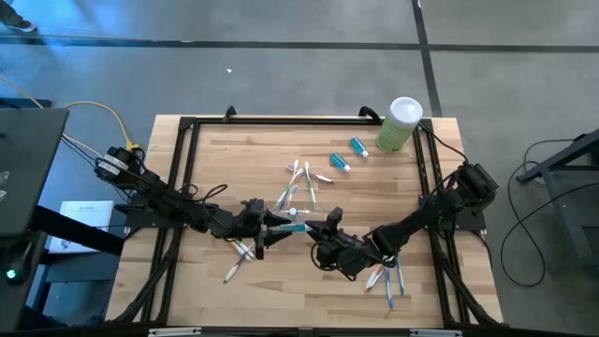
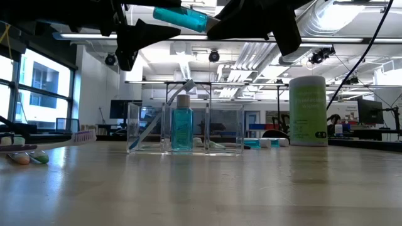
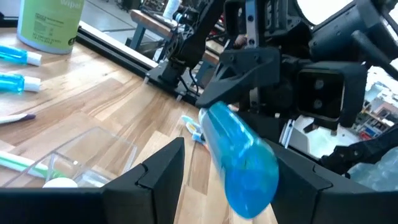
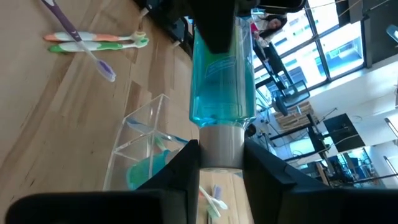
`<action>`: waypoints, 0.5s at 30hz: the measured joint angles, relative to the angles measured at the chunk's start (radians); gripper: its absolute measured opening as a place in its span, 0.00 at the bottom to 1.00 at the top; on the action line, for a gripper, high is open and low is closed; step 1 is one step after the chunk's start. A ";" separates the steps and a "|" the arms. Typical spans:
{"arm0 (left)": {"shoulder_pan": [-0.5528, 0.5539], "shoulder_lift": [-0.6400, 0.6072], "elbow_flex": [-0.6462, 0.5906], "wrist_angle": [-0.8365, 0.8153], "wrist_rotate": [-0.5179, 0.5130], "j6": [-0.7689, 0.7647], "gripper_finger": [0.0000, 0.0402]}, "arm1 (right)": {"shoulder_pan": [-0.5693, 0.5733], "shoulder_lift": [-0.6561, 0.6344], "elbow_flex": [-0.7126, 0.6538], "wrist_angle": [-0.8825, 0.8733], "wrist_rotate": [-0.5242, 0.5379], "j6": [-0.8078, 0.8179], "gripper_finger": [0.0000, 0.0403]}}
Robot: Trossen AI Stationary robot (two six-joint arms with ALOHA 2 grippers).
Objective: Pick & Place toothbrushing station
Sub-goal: Put the mouthwash into the center of the transparent organizer
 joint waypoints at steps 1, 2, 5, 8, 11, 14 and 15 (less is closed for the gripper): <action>0.000 0.000 0.000 0.002 0.000 0.000 0.48 | 0.000 0.000 0.000 0.000 -0.004 0.000 0.21; 0.000 0.000 0.000 0.001 0.000 0.000 0.48 | 0.000 0.000 0.000 -0.001 -0.011 0.000 0.21; -0.001 0.000 0.000 0.000 0.001 0.007 0.45 | 0.000 0.000 0.000 -0.004 -0.023 0.000 0.21; -0.001 0.000 0.000 -0.003 0.001 0.007 0.37 | -0.001 0.000 0.000 -0.009 -0.021 0.000 0.21; -0.001 0.000 0.000 -0.004 0.000 0.007 0.27 | -0.001 0.000 0.000 -0.010 -0.020 0.000 0.21; -0.001 0.000 0.000 -0.015 -0.001 0.008 0.18 | 0.000 0.000 0.000 -0.012 -0.021 0.002 0.21; -0.001 -0.001 0.000 -0.016 -0.002 0.008 0.18 | 0.000 0.000 0.000 -0.011 -0.021 0.002 0.21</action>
